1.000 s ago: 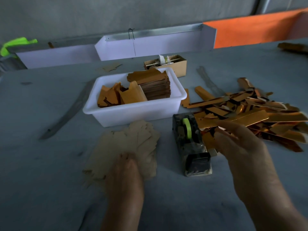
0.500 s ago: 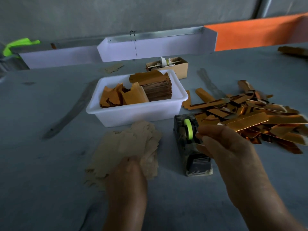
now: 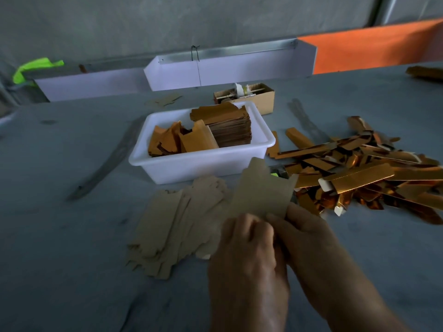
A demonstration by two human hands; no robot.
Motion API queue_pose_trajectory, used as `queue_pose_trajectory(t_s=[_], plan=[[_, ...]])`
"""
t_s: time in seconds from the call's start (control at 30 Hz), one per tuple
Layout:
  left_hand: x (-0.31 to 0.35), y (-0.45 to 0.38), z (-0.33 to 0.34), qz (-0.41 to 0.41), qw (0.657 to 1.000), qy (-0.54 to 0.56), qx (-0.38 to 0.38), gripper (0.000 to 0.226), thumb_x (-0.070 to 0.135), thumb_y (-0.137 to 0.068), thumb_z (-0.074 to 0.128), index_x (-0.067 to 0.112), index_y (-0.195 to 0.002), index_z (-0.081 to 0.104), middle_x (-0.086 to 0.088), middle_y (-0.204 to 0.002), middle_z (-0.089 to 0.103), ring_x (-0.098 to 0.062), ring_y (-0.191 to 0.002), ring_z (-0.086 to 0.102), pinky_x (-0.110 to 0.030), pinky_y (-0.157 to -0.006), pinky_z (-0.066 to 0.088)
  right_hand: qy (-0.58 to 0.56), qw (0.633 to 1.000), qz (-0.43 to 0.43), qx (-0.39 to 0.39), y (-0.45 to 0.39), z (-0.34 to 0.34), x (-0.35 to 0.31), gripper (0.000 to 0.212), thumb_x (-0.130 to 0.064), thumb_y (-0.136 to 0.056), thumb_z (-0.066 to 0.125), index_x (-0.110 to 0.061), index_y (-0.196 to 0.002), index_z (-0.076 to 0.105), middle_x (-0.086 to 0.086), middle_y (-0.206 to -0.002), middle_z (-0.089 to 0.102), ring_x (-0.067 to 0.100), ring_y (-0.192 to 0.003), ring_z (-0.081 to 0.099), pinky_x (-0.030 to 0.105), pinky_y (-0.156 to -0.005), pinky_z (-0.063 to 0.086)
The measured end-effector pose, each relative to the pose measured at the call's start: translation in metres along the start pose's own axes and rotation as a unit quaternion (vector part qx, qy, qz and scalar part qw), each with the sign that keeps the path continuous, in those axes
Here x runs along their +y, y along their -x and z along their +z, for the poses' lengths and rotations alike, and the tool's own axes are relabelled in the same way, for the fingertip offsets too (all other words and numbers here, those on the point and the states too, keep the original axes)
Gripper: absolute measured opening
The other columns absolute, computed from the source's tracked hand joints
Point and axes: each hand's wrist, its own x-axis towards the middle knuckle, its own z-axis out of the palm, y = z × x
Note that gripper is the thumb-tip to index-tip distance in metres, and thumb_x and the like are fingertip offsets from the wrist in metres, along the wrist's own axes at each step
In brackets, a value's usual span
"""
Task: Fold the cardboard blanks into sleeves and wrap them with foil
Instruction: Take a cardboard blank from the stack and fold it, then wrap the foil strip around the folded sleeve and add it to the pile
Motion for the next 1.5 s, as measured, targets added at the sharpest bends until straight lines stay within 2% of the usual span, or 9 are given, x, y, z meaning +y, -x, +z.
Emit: queue_pose_trajectory(t_s=[0.17, 0.3, 0.43, 0.57, 0.7, 0.9, 1.07, 1.3, 1.5], plan=[[-0.018, -0.008, -0.009, -0.083, 0.982, 0.093, 0.143, 0.033, 0.033, -0.072, 0.067, 0.025, -0.104, 0.063, 0.012, -0.101, 0.057, -0.005, -0.097, 0.053, -0.005, -0.072, 0.034, -0.04, 0.998, 0.019, -0.035, -0.001, -0.013, -0.003, 0.018, -0.014, -0.091, 0.051, -0.02, -0.099, 0.066, 0.001, -0.095, 0.071, 0.018, -0.09, 0.068, 0.031, -0.073, 0.056], [-0.037, -0.015, -0.013, -0.26, 0.897, 0.356, 0.011, 0.039, 0.032, -0.071, 0.078, 0.034, -0.105, 0.058, 0.016, -0.091, 0.069, 0.003, -0.082, 0.065, -0.007, -0.062, 0.045, -0.026, 0.995, 0.046, -0.081, -0.002, -0.018, 0.001, 0.02, -0.014, -0.088, 0.053, -0.016, -0.104, 0.065, 0.004, -0.1, 0.071, 0.021, -0.094, 0.067, 0.038, -0.08, 0.056], [-0.041, -0.012, -0.006, -0.285, 0.824, 0.484, -0.067, 0.021, 0.014, -0.073, 0.078, 0.029, -0.087, 0.072, 0.007, -0.082, 0.076, -0.009, -0.074, 0.072, -0.019, -0.059, 0.053, 0.014, 0.995, 0.04, -0.095, 0.0, -0.016, 0.001, 0.016, -0.014, -0.088, 0.055, -0.023, -0.097, 0.066, 0.003, -0.095, 0.071, 0.018, -0.09, 0.067, 0.033, -0.075, 0.057], [-0.038, -0.011, -0.001, -0.277, 0.835, 0.473, -0.046, 0.03, 0.011, -0.076, 0.075, 0.04, -0.084, 0.071, 0.006, -0.079, 0.075, -0.009, -0.071, 0.071, -0.018, -0.057, 0.052, 0.226, 0.971, -0.071, -0.04, 0.001, -0.017, 0.003, 0.01, -0.027, -0.087, 0.058, -0.021, -0.093, 0.064, 0.002, -0.087, 0.068, 0.017, -0.082, 0.064, 0.04, -0.074, 0.056], [-0.036, -0.009, 0.002, -0.257, 0.865, 0.431, -0.003, 0.025, 0.017, -0.075, 0.075, 0.038, -0.086, 0.069, 0.007, -0.076, 0.074, -0.008, -0.068, 0.069, -0.021, -0.056, 0.053, 0.31, 0.941, -0.134, -0.012, 0.005, -0.015, 0.0, 0.011, -0.04, -0.082, 0.059, -0.03, -0.088, 0.058, -0.01, -0.076, 0.061, 0.001, -0.067, 0.059, 0.01, -0.051, 0.044], [-0.033, -0.008, 0.003, -0.269, 0.86, 0.433, 0.006, 0.019, 0.021, -0.074, 0.077, 0.027, -0.092, 0.072, 0.004, -0.08, 0.074, -0.014, -0.072, 0.07, -0.026, -0.055, 0.054, 0.237, 0.957, -0.17, -0.008, 0.01, -0.007, -0.009, 0.037, -0.059, -0.069, 0.045, -0.026, -0.084, 0.048, 0.0, -0.061, 0.06, 0.002, -0.05, 0.062, 0.012, -0.043, 0.044], [-0.023, -0.007, -0.005, -0.265, 0.839, 0.474, -0.029, 0.011, 0.028, -0.077, 0.077, 0.02, -0.082, 0.071, -0.015, -0.074, 0.07, -0.041, -0.069, 0.066, -0.055, -0.057, 0.055, 0.222, 0.956, -0.191, -0.034, 0.013, 0.001, -0.005, 0.04, -0.061, -0.071, 0.04, -0.023, -0.079, 0.049, 0.003, -0.063, 0.065, 0.009, -0.056, 0.065, 0.022, -0.05, 0.053], [-0.028, -0.007, -0.013, -0.199, 0.844, 0.485, -0.11, 0.021, 0.026, -0.091, 0.058, 0.019, -0.077, 0.073, 0.0, -0.065, 0.07, -0.008, -0.059, 0.067, -0.013, -0.052, 0.048, 0.235, 0.954, -0.183, -0.029, 0.008, -0.006, -0.002, 0.026, -0.048, -0.08, 0.045, -0.023, -0.084, 0.054, 0.0, -0.069, 0.066, 0.007, -0.065, 0.067, 0.026, -0.058, 0.057], [-0.032, -0.004, -0.008, -0.208, 0.86, 0.452, -0.115, 0.022, 0.018, -0.094, 0.054, 0.028, -0.089, 0.074, -0.007, -0.083, 0.073, -0.027, -0.081, 0.07, -0.044, -0.075, 0.057, 0.238, 0.959, -0.145, -0.057, 0.008, -0.009, -0.004, 0.017, -0.039, -0.081, 0.054, -0.023, -0.085, 0.055, -0.001, -0.068, 0.065, 0.002, -0.064, 0.066, 0.015, -0.054, 0.052]])
